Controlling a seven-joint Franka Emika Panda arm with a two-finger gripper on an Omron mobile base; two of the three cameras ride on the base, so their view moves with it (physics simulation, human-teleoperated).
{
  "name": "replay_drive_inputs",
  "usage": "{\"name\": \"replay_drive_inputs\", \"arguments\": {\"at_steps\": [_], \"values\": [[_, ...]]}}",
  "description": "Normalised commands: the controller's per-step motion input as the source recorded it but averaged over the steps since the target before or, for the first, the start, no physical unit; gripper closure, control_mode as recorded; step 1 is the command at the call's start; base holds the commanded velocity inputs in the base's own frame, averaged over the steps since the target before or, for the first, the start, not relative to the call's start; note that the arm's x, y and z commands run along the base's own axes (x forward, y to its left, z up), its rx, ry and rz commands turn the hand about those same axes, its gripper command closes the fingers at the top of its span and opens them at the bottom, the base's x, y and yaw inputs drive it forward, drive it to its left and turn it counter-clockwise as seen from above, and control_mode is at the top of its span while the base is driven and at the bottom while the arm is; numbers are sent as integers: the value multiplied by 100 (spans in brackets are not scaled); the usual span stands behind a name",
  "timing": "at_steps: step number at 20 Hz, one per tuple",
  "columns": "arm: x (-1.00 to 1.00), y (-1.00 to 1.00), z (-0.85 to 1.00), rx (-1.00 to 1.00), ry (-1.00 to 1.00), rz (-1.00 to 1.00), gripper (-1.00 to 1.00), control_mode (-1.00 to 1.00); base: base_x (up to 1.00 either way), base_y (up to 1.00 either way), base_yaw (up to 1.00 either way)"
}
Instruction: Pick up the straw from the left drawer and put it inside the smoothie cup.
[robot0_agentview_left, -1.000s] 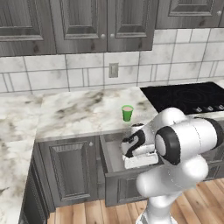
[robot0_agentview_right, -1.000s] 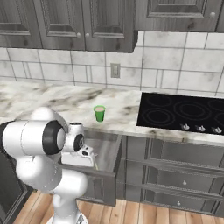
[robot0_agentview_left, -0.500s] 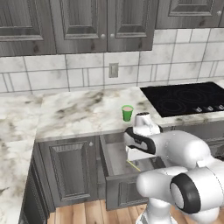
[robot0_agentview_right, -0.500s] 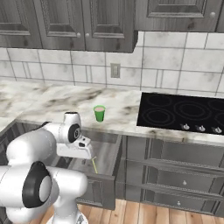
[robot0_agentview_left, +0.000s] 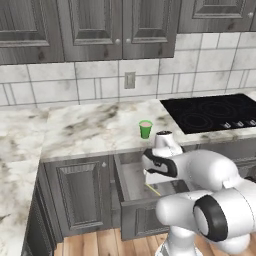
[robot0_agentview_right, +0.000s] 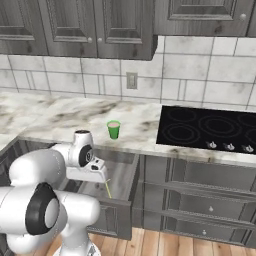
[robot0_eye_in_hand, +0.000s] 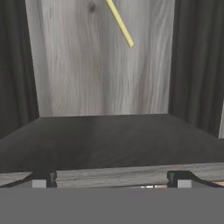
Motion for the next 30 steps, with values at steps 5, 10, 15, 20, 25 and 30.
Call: {"name": "replay_drive_inputs", "arguments": {"at_steps": [5,10,15,20,25,30], "values": [[50,0,-22,0,0,0,-100,-100,0,0,0],[51,0,-24,0,0,0,-100,-100,0,0,0],[40,0,-25,0,0,0,-100,-100,0,0,0],[35,0,-24,0,0,0,-100,-100,0,0,0],[25,0,-30,0,0,0,-100,-100,0,0,0],[14,0,-30,0,0,0,-100,-100,0,0,0]]}}
